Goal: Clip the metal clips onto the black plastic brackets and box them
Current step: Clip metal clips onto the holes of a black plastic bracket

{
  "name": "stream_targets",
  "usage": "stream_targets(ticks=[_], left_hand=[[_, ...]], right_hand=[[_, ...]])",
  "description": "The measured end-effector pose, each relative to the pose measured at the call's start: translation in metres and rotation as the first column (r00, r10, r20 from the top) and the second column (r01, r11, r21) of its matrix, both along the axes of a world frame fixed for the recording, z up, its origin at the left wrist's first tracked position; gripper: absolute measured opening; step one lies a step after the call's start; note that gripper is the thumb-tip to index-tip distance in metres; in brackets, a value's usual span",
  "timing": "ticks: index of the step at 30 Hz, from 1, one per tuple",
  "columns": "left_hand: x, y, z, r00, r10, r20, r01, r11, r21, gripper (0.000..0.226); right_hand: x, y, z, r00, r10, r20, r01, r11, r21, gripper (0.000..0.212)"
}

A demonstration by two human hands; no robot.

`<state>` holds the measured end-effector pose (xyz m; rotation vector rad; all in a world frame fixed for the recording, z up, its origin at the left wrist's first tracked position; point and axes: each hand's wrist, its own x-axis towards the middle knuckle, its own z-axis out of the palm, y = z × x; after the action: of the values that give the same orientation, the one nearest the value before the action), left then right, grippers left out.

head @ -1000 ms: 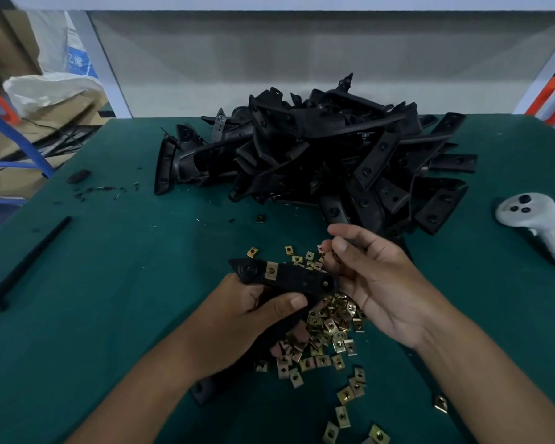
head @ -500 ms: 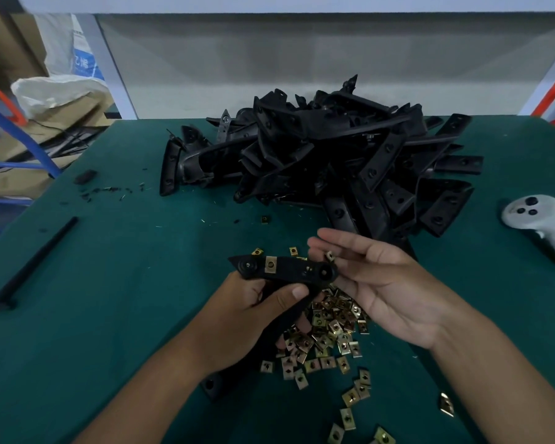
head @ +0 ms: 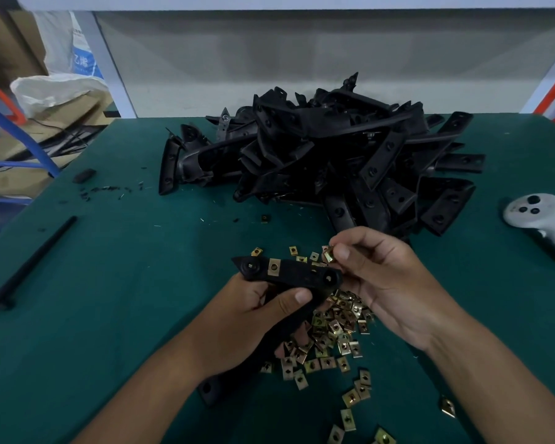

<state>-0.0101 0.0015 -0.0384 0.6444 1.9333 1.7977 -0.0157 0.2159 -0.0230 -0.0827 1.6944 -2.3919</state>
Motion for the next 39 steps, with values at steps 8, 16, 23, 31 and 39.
stream_targets(ticks=[8, 16, 23, 31, 39], left_hand=[[0.0007, -0.0019, 0.0010, 1.000, 0.020, -0.008, -0.020, 0.997, -0.068, 0.027], [0.0032, -0.0041, 0.0001, 0.993, 0.047, -0.104, -0.067, 0.976, -0.206, 0.020], [0.0020, -0.0043, 0.0000, 0.995, 0.047, -0.082, -0.062, 0.979, -0.194, 0.024], [0.0013, -0.0037, -0.0018, 0.997, 0.036, -0.065, -0.047, 0.984, -0.171, 0.023], [0.0016, -0.0037, -0.0031, 0.994, 0.027, -0.105, -0.046, 0.983, -0.178, 0.015]], right_hand=[[0.0028, -0.0005, 0.0032, 0.997, -0.005, -0.080, 0.017, 0.987, 0.159, 0.021], [0.0077, -0.0047, 0.0013, 0.957, 0.026, -0.290, 0.083, 0.930, 0.359, 0.008], [0.0084, -0.0078, 0.0001, 0.950, -0.029, -0.311, 0.136, 0.936, 0.326, 0.014], [0.0076, -0.0066, -0.0020, 0.958, -0.066, -0.278, 0.153, 0.940, 0.305, 0.014], [0.0080, -0.0089, -0.0026, 0.956, -0.028, -0.293, 0.132, 0.930, 0.343, 0.014]])
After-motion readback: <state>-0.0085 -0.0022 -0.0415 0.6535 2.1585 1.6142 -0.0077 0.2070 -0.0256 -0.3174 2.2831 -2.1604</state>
